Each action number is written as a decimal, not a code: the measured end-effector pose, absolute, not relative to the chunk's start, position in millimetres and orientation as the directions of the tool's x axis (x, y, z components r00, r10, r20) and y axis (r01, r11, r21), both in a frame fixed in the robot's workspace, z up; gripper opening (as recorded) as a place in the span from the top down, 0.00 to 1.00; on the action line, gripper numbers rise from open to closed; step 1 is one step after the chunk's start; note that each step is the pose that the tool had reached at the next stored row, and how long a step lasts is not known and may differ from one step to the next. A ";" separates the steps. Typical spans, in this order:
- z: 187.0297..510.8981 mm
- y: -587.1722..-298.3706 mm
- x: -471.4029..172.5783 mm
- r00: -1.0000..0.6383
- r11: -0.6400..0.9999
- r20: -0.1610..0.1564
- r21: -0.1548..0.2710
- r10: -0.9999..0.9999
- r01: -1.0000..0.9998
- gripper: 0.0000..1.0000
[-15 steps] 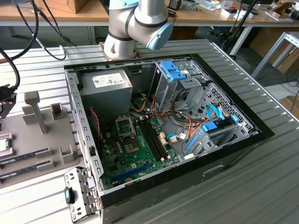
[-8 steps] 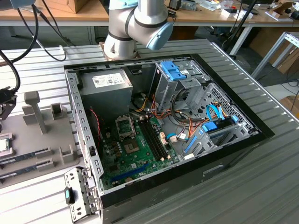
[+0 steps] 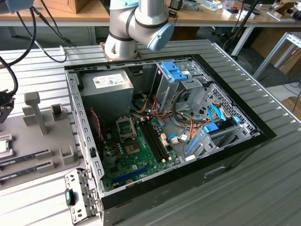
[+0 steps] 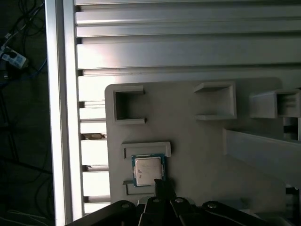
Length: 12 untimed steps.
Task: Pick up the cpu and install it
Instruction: 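Pick up the cpu and move it towards the insertion slot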
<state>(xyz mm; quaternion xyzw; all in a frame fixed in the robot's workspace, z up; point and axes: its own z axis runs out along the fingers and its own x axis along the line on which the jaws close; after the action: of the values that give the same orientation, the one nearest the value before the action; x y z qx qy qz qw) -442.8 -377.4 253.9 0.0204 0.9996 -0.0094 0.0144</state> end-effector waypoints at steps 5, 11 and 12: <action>253.7 -377.4 -443.3 -0.999 0.999 -0.029 -0.018 0.040 0.041 0.89; 253.6 -377.4 -443.6 -0.999 0.999 -0.029 -0.018 0.040 0.041 0.89; 253.6 -377.4 -443.7 -0.999 0.999 -0.029 -0.018 0.040 0.041 0.89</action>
<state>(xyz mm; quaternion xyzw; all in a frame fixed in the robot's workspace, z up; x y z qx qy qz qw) -443.7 -377.4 253.6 0.0204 0.9996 -0.0094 0.0144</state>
